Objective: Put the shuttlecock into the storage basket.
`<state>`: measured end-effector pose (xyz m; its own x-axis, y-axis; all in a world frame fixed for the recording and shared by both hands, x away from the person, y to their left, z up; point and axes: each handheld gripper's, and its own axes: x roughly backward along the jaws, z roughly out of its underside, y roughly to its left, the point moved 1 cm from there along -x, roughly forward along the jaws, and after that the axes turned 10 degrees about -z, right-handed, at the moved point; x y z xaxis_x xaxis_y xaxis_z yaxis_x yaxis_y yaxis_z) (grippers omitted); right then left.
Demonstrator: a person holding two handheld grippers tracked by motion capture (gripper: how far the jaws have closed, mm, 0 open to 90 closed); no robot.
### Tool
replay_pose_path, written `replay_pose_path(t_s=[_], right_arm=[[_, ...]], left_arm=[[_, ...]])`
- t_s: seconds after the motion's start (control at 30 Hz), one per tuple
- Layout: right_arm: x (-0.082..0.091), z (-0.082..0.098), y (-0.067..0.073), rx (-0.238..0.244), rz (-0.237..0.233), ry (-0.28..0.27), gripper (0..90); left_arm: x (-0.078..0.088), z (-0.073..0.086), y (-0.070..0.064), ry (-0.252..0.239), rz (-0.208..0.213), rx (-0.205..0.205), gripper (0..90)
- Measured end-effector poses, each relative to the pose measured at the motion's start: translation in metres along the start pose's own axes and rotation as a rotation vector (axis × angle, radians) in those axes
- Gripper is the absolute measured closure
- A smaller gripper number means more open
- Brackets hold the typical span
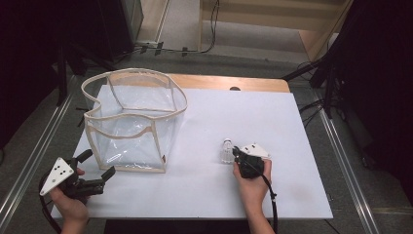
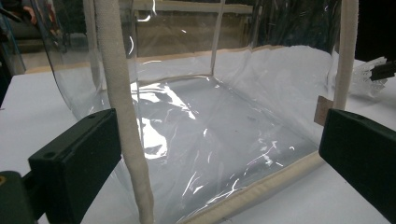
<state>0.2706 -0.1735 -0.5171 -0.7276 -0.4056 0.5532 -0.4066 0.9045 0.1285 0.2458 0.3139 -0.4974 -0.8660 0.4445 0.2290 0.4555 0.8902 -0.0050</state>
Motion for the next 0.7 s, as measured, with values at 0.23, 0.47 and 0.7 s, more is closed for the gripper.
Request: replay_pose_path(t_s=[0.23, 0.47, 0.7], right_arm=[[0.003, -0.007, 0.004, 0.026, -0.046, -0.034, 87.3], [0.008, -0.017, 0.005, 0.047, -0.081, -0.068, 87.3], [0.011, -0.025, 0.006, 0.064, -0.108, -0.082, 87.3]], left_arm=[[0.000, 0.000, 0.000, 0.001, 0.000, -0.001, 0.0], [0.000, 0.000, 0.000, 0.000, 0.002, -0.001, 0.0], [0.000, 0.000, 0.000, 0.000, 0.001, -0.001, 0.0]])
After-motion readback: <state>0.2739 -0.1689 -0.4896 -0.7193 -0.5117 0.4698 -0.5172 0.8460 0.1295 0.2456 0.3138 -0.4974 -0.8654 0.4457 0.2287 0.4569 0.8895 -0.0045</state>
